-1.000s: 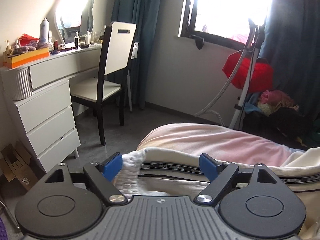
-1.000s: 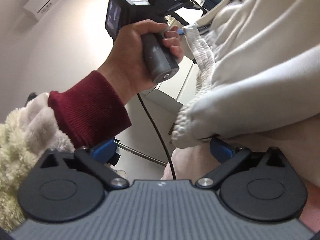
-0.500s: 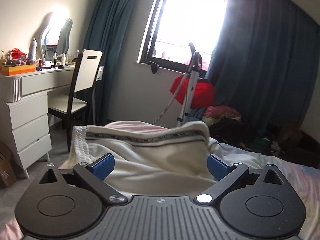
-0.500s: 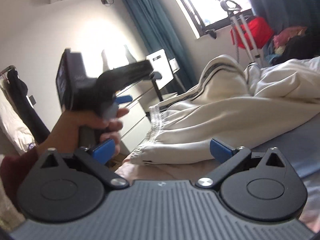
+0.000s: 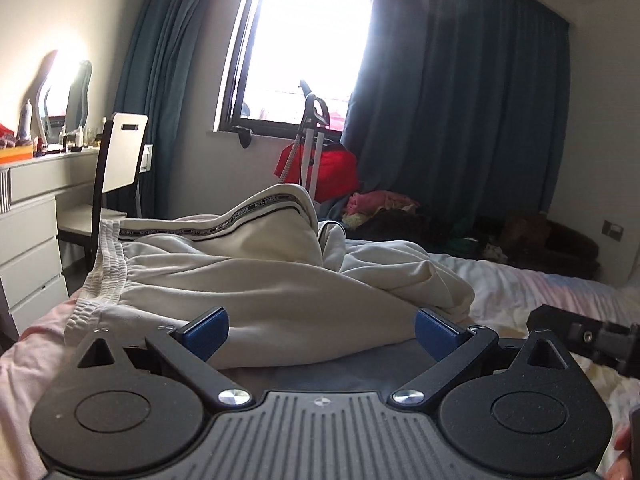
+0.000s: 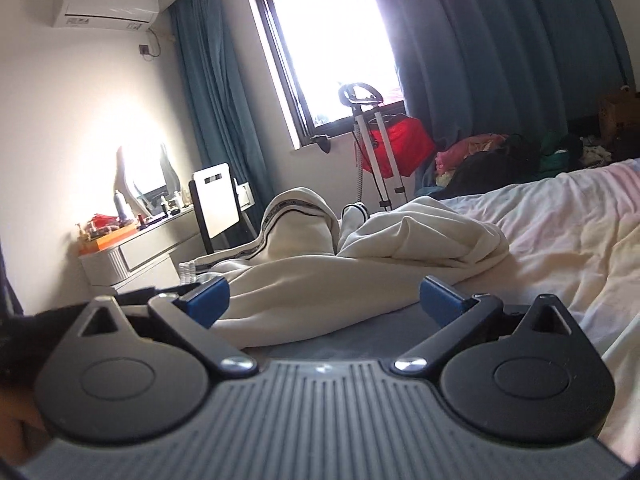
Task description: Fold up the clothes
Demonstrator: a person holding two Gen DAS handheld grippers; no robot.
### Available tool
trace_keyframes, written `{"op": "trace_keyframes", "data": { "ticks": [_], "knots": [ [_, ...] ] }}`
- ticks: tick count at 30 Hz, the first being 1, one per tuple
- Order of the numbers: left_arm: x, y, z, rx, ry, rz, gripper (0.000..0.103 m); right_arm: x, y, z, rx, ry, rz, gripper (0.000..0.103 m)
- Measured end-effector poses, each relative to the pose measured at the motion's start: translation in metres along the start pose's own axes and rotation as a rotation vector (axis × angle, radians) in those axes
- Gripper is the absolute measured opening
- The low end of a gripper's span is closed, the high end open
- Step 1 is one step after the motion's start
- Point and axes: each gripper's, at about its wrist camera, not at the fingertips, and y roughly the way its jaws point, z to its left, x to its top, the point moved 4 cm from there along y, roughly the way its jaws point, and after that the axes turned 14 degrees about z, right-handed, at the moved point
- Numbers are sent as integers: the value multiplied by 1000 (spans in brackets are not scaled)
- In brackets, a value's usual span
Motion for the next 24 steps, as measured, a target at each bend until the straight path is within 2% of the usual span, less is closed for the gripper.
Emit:
{"op": "trace_keyframes", "data": {
  "ticks": [3, 9, 11, 13, 15, 18, 21, 24],
  "knots": [
    [-11, -6, -8, 0, 30, -11, 101, -2, 1, -9, -20, 20, -11, 103],
    [-5, 2, 1, -1, 16, 7, 102, -6, -1, -23, -50, 65, -4, 103],
    [-1, 4, -1, -5, 79, 8, 102, -8, 2, -31, -56, 94, 12, 103],
    [1, 4, -2, 20, 122, -13, 102, -5, 10, -42, -27, 152, 35, 103],
    [4, 6, 1, 6, 108, -11, 102, 2, 21, -54, 9, 225, 55, 103],
    [9, 12, 9, -29, 74, -11, 102, 29, 50, -75, 15, 317, 75, 103],
    [12, 26, 19, -17, 65, -16, 102, 66, 91, -86, -1, 272, 69, 103],
    [12, 47, 30, -14, 37, 7, 103, 103, 150, -99, -42, 230, 100, 103]
  ]
}}
